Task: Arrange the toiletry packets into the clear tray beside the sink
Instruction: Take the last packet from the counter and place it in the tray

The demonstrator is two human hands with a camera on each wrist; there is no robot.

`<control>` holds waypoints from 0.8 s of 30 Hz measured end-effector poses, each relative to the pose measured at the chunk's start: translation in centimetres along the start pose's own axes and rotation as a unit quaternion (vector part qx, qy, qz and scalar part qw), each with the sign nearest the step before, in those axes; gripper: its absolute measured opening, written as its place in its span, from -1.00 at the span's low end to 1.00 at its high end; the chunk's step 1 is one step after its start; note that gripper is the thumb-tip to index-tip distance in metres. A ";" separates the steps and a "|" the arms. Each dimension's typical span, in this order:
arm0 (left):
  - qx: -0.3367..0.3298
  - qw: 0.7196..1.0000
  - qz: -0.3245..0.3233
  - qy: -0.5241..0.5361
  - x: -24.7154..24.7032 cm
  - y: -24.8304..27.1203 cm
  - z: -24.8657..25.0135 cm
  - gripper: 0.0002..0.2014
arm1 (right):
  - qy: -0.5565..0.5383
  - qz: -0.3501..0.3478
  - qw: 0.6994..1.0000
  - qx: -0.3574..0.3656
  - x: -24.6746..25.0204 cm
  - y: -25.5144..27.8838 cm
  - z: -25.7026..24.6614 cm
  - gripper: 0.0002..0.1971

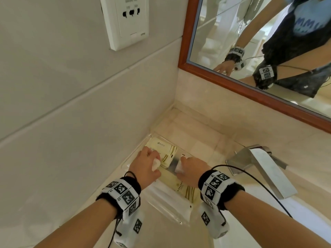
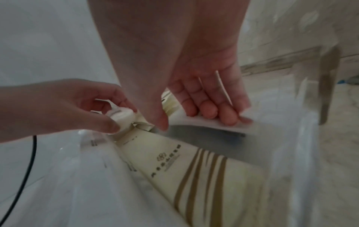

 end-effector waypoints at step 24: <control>0.004 0.997 -0.059 -0.039 -0.3 0.7 0.0 -0.85 | 0.056 0.009 0.998 0.015 -0.6 0.5 0.5 -0.75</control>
Point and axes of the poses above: each hand's wrist, its own y-axis away from the middle knuckle, its own x-axis out of the back of the hand, z = x × y, the point moved 2 cm from there along -y, towards the middle knuckle, and after that the axes turned 5 degrees about y, right-handed, at the moved point
